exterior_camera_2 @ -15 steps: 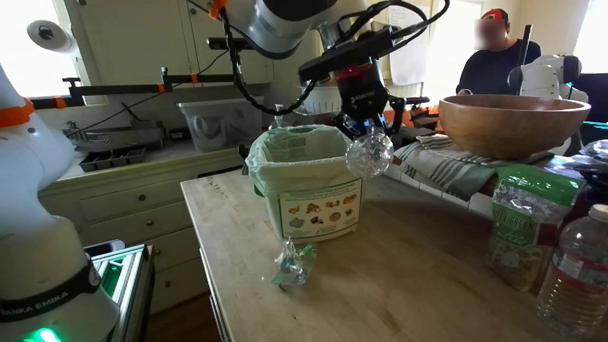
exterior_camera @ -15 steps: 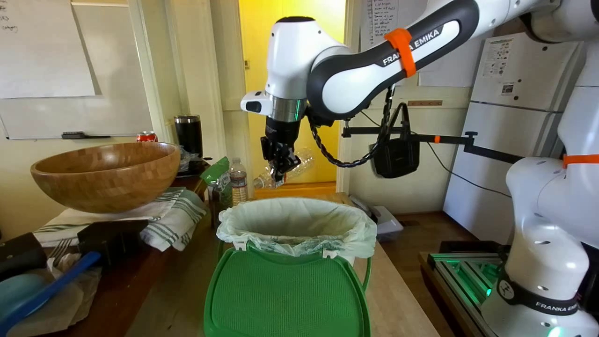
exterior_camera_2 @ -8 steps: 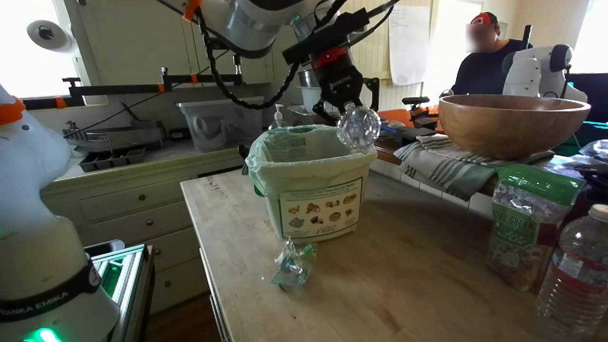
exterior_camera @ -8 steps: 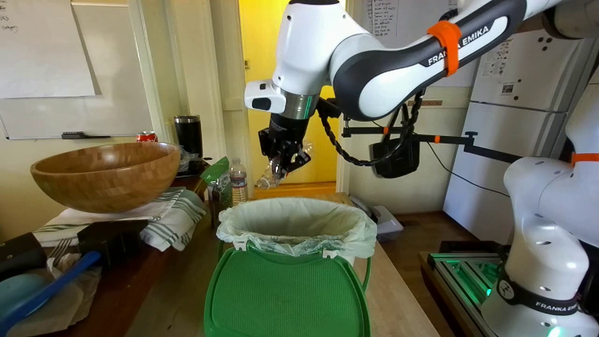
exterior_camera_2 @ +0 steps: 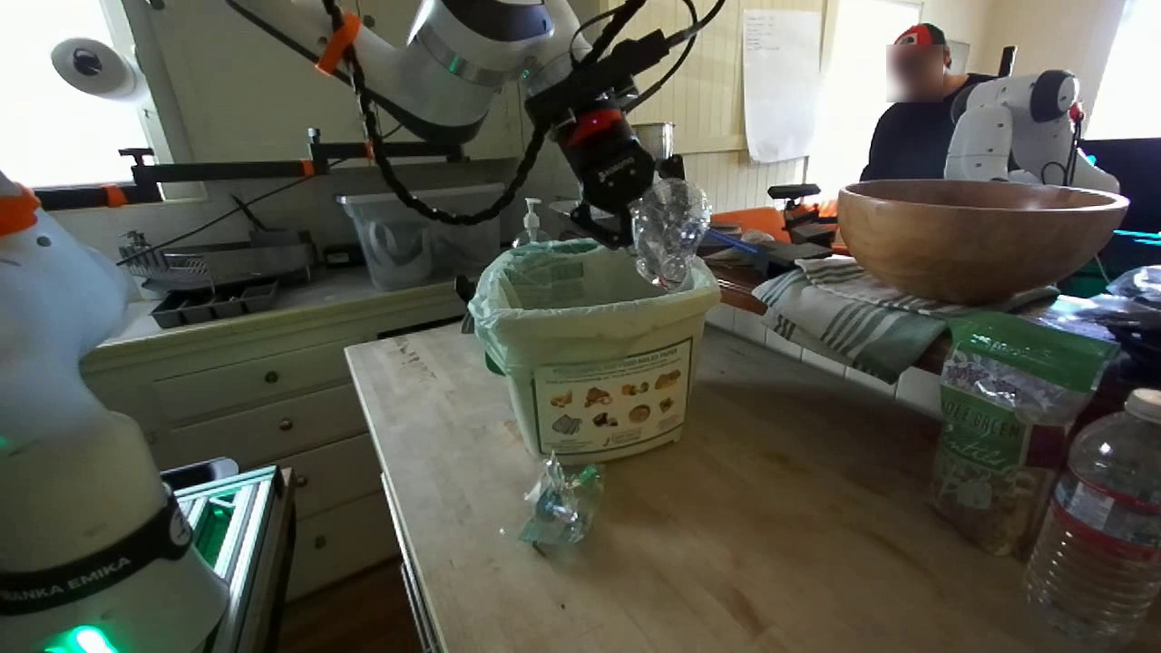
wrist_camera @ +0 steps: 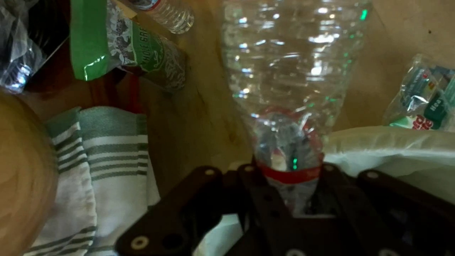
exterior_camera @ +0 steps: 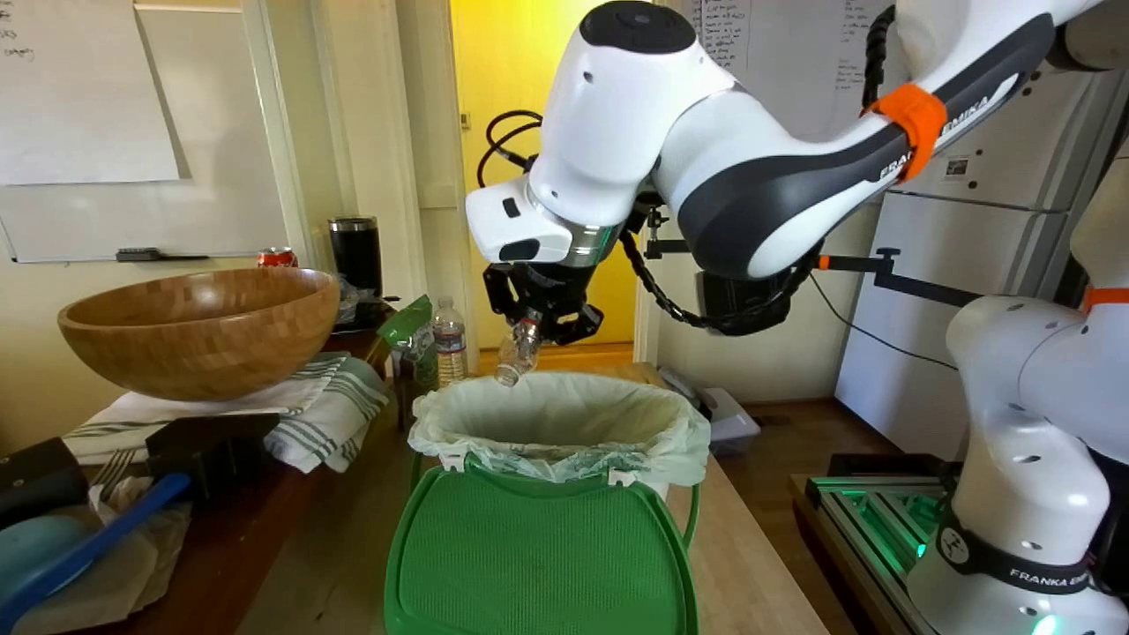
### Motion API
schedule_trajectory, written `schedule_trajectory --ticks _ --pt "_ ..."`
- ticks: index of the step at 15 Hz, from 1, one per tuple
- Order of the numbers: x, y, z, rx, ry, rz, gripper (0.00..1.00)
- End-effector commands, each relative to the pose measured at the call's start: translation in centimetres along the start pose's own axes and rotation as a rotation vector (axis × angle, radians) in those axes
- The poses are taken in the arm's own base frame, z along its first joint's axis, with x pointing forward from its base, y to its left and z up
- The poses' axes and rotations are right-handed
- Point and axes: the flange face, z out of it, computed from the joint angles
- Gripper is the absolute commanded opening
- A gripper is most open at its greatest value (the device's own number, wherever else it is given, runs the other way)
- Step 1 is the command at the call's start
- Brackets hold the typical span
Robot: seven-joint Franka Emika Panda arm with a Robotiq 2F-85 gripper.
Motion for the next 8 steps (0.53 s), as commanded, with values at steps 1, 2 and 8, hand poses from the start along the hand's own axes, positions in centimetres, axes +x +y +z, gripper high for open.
schedule_trajectory --ticks 1,2,8 --pt "2.1 -2.2 0.0 -0.074 -0.047 -0.138 0.27" --pt "2.8 -2.7 -0.2 -0.094 -0.06 -0.172 0.29" --pt "6.0 -5.5 -0.4 -0.181 -0.1 -0.339 0.62"
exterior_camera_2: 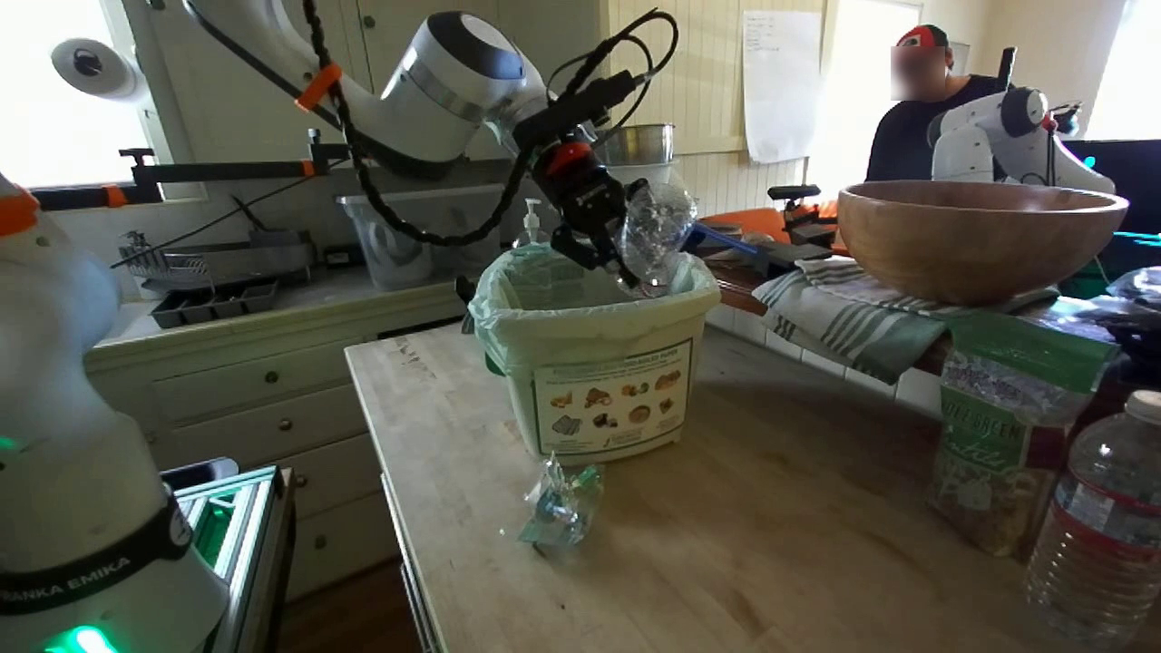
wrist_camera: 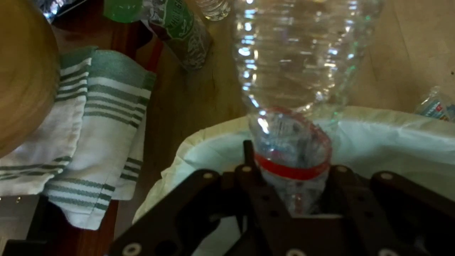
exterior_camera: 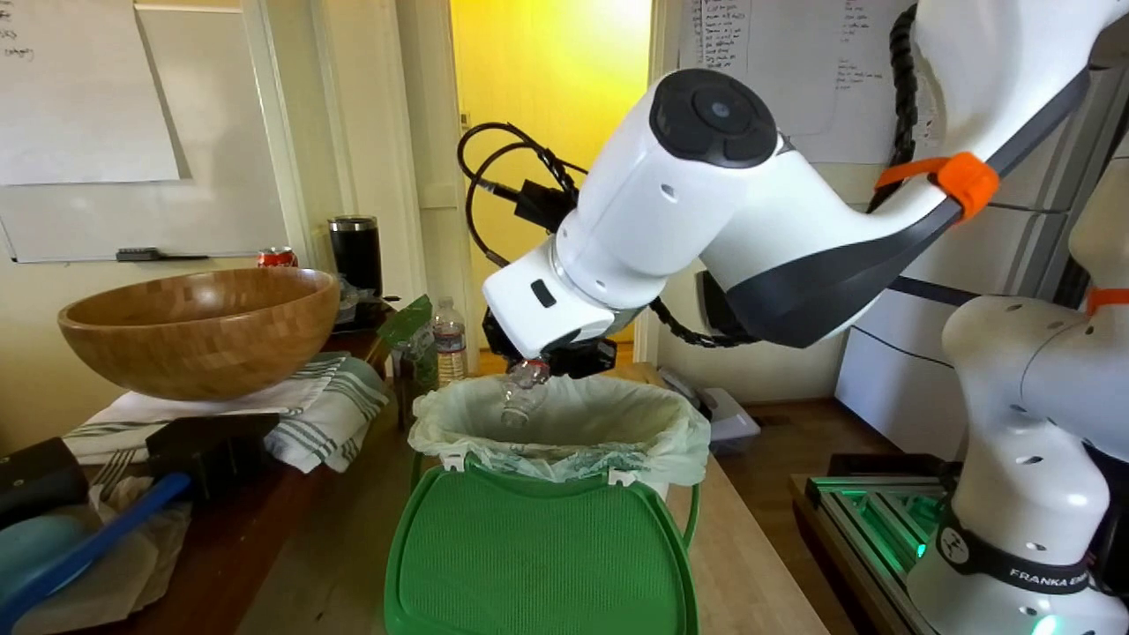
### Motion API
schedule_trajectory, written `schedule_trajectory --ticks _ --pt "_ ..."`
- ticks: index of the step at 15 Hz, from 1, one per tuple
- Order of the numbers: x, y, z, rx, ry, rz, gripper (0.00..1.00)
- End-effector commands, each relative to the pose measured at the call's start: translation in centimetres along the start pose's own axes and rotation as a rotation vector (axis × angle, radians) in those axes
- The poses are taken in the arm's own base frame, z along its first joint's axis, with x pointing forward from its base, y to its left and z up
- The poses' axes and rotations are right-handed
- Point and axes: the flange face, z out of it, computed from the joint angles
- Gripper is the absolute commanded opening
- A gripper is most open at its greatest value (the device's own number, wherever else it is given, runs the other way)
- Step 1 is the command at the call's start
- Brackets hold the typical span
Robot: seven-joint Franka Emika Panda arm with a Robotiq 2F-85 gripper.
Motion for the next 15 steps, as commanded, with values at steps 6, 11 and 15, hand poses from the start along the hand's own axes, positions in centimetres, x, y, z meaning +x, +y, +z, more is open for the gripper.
schedule_trajectory --ticks 6,11,15 --pt "0.8 -1.0 -1.5 -0.108 0.01 -0.049 1.0" --pt "-1.4 -0.4 -2.6 -0.126 0.049 0.013 1.0" --pt "-3.9 0.2 -1.6 -0.003 0.097 0.183 1.0"
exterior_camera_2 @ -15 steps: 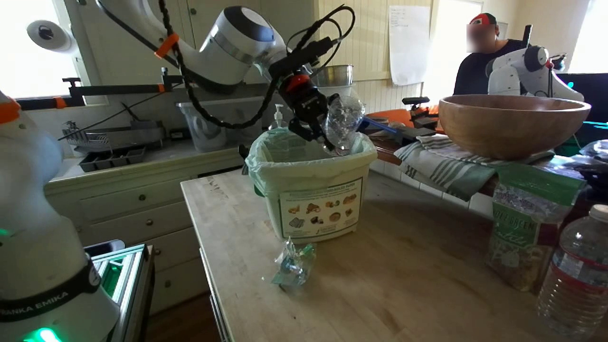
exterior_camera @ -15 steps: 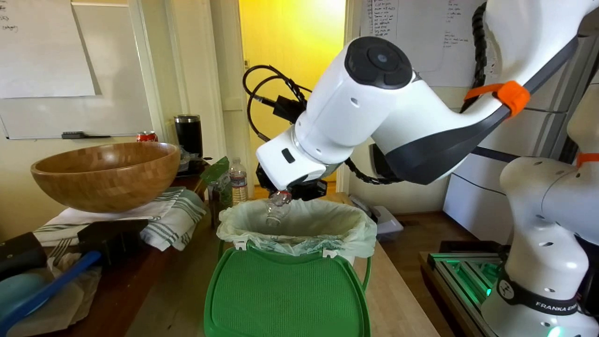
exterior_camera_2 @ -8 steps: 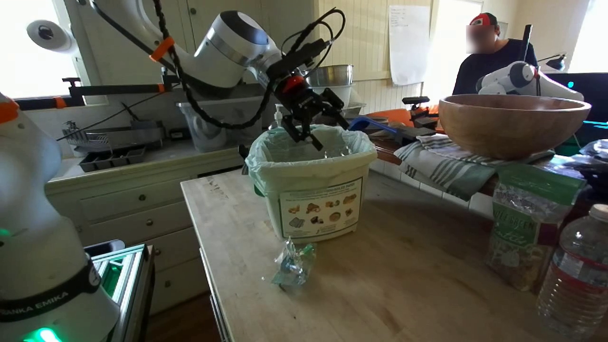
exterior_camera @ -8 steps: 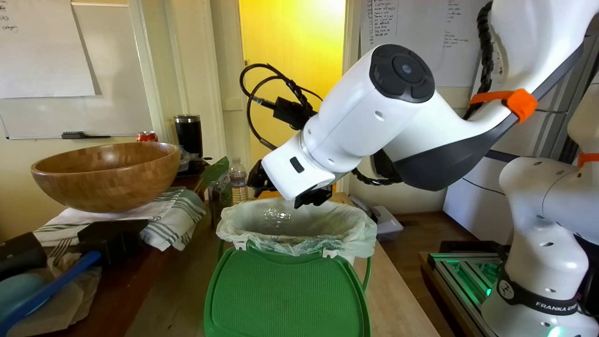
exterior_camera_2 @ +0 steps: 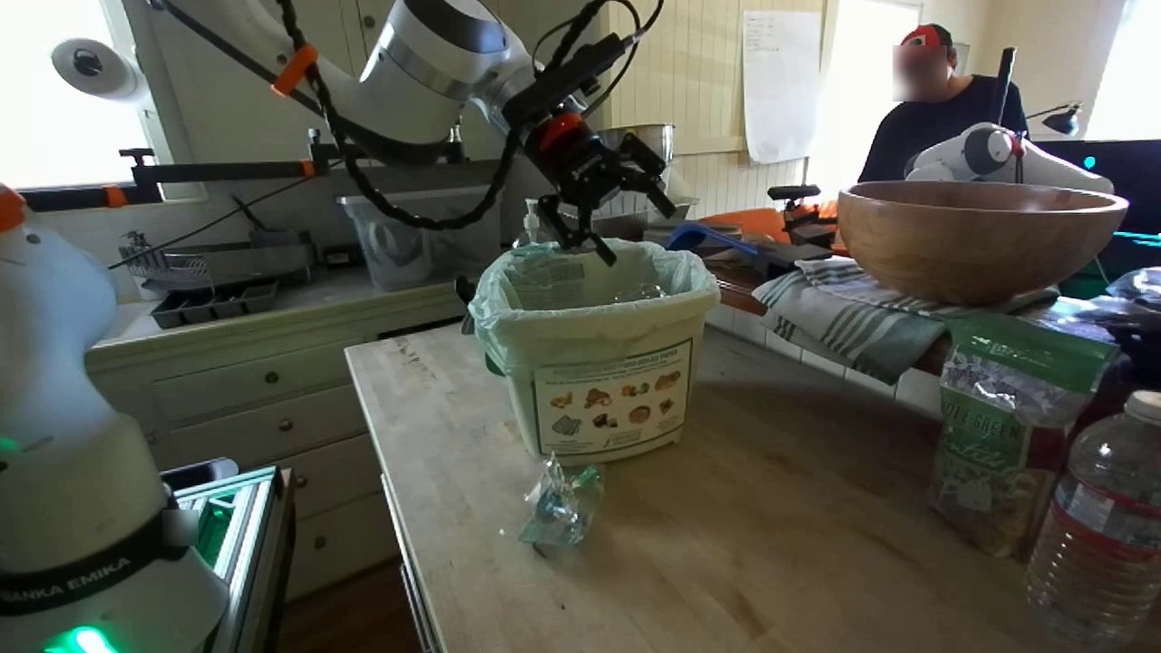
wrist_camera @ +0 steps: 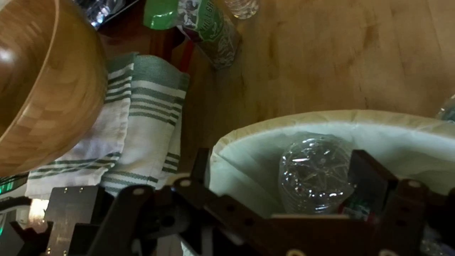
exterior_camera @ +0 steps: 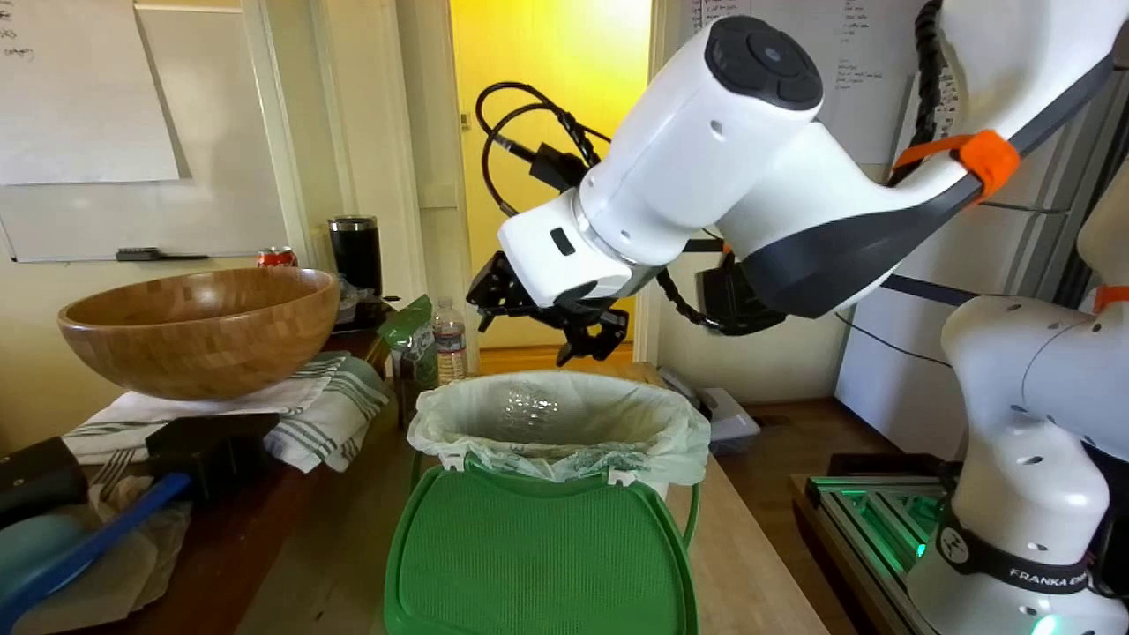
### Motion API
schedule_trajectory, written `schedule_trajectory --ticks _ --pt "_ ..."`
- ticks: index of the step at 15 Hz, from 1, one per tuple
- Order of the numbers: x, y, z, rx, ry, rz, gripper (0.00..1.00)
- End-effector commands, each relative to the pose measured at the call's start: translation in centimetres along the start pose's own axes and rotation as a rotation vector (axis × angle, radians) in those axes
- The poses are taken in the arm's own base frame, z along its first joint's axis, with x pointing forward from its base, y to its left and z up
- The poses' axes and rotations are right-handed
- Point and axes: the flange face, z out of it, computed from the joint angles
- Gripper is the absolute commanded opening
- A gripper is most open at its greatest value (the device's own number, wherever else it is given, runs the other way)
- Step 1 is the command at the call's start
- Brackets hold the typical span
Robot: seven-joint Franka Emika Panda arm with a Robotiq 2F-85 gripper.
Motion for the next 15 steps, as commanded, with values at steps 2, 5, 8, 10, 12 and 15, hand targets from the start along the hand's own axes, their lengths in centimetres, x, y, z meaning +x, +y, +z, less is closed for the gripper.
schedule_trajectory --ticks 2,5,8,10,12,15 --pt "-2.9 0.1 2.4 0.164 0.05 0.194 1.0" --pt "-4.6 -0.3 4.8 0.274 0.079 0.314 1.0" --pt "-5.8 -0.5 5.5 0.353 0.158 0.452 1.0" --pt "-6.3 -0.4 5.6 0.409 0.207 0.543 1.0" --pt "-6.5 -0.4 5.5 0.46 0.25 0.633 1.0" --pt "-7.0 -0.6 6.2 0.528 0.268 0.778 1.0"
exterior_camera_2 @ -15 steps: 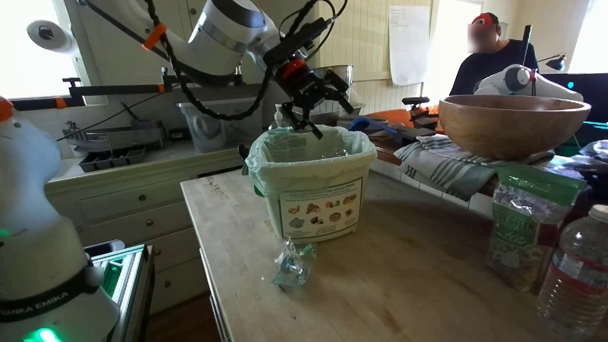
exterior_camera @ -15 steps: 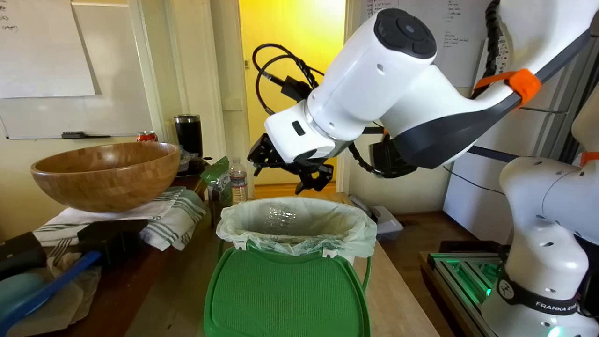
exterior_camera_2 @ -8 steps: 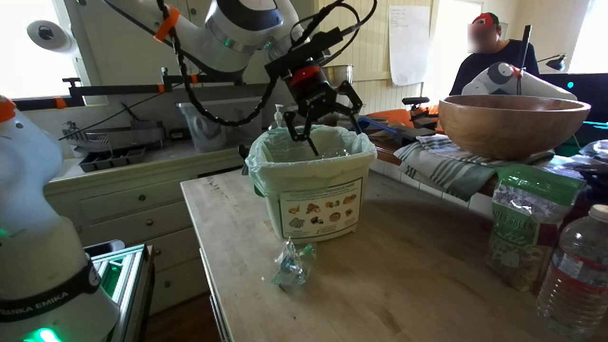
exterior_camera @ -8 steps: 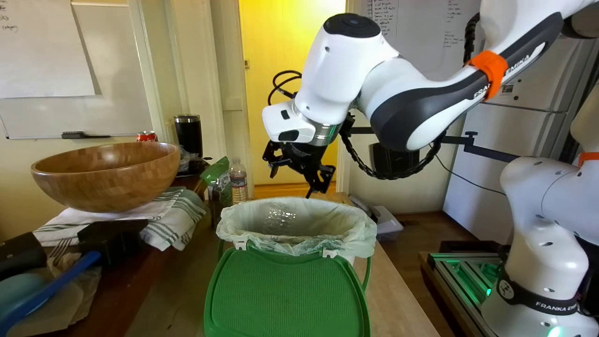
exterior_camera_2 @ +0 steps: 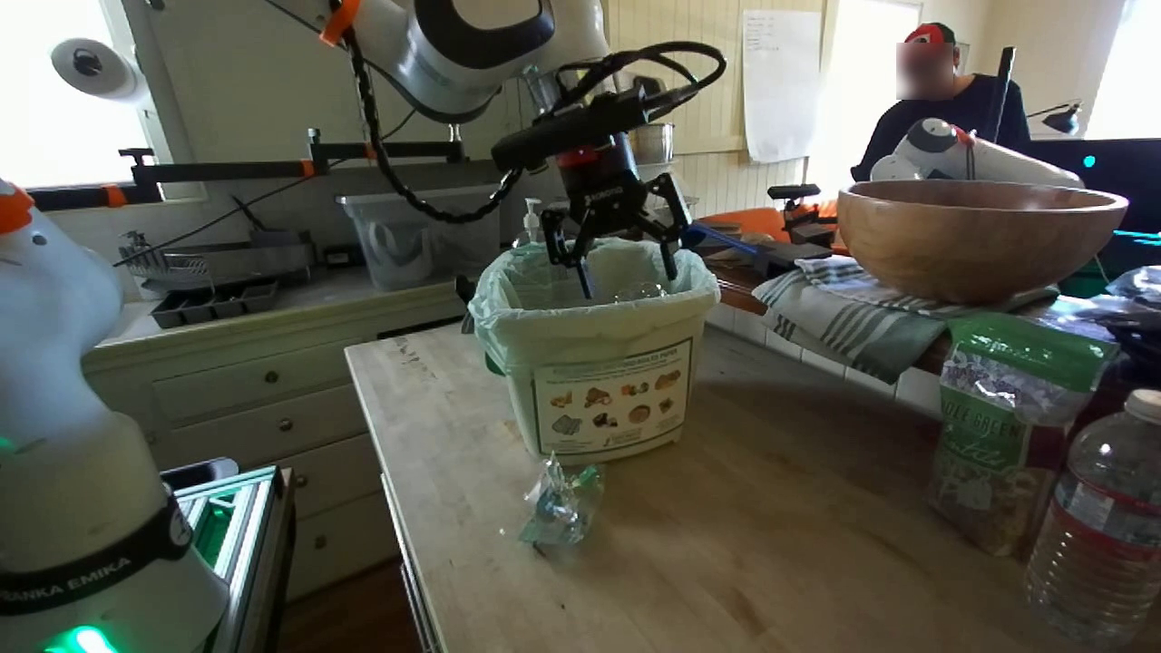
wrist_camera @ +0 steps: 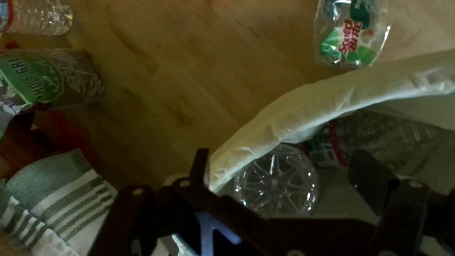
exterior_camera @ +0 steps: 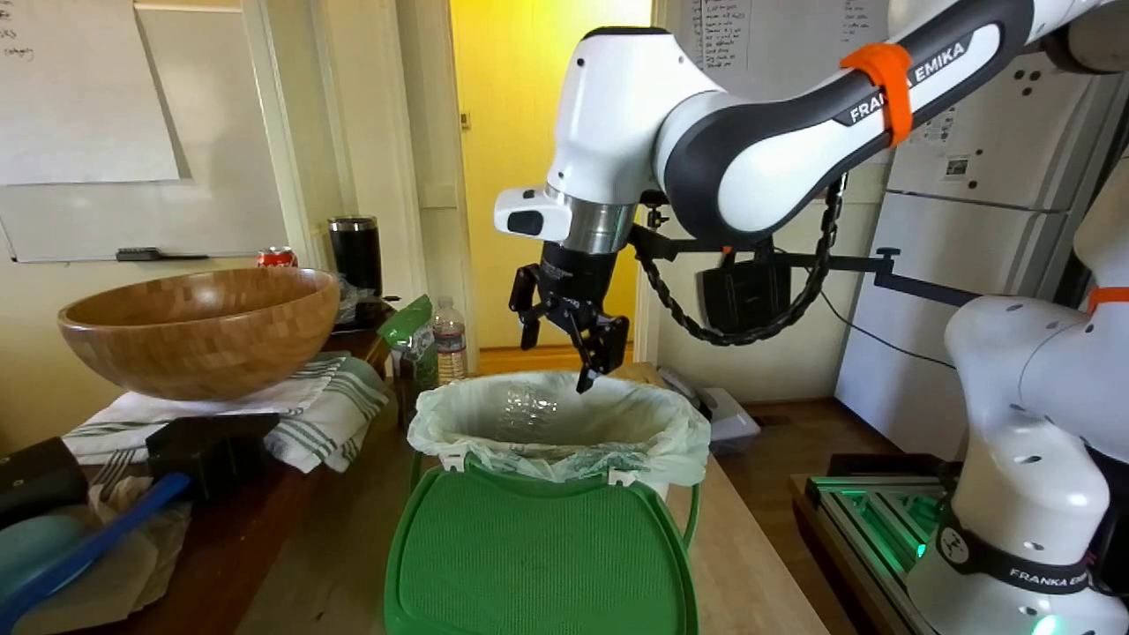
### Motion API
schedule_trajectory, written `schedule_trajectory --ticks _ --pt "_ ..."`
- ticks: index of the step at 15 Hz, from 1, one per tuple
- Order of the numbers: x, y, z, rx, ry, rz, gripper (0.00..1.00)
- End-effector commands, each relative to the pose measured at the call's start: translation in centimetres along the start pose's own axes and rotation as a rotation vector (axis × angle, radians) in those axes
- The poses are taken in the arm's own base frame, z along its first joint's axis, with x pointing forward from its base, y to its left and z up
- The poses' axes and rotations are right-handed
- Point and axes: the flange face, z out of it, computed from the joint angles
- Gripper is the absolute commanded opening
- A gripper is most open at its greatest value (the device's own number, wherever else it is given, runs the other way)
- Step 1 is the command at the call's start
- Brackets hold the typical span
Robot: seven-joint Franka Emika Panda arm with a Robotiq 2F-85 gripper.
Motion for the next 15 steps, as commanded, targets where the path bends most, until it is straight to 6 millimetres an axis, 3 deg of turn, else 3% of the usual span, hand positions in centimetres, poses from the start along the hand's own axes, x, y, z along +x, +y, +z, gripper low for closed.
schedule_trajectory --ticks 1,7,9,11,15 --pt "-0.7 0.6 0.8 0.079 0.023 0.179 1.0" --pt "-2.1 1.7 3.4 0.161 0.031 0.479 0.98" --pt "-2.3 2.1 4.1 0.186 0.038 0.582 0.73" --pt "-2.5 2.9 4.5 0.21 0.05 0.683 0.65" --pt "-3.1 5.2 4.8 0.238 0.095 0.884 0.32"
